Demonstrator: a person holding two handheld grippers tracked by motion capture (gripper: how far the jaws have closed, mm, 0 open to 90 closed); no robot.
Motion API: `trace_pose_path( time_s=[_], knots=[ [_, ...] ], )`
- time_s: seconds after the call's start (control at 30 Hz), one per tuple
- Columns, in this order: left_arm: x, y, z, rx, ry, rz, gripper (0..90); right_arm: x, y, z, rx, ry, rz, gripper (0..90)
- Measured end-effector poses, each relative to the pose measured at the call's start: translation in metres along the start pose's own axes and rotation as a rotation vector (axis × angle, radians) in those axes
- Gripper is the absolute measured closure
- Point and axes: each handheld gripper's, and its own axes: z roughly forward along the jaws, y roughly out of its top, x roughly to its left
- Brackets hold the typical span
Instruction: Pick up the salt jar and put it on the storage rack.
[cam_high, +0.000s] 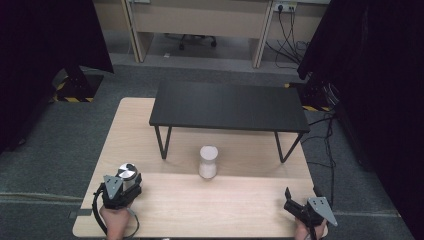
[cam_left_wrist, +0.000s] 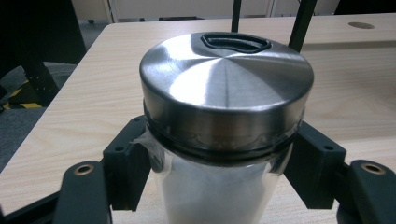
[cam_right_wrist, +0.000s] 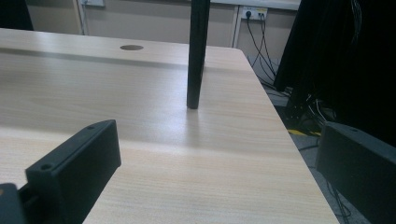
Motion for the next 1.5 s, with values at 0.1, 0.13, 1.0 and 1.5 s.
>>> trace_pose_path(
  time_s=[0.1,0.13,1.0,1.5],
  knots=[
    [0.006,0.003,-0.003,0.006,-0.019,-0.057,31.1,0.000,0.000,0.000,0.000,0.001,0.001,0.3],
    [0.007,0.003,-0.004,0.007,-0.021,-0.064,31.1,0.000,0.000,0.000,-0.001,0.001,0.000,0.3],
    [-0.013,0.041,-0.027,0.010,-0.021,-0.012,31.2,-0.002,-0.003,-0.002,-0.022,0.000,0.029,0.3],
    [-0.033,0.069,-0.032,-0.004,-0.081,-0.028,31.2,-0.001,-0.004,-0.002,-0.025,-0.005,0.043,0.3]
  ],
)
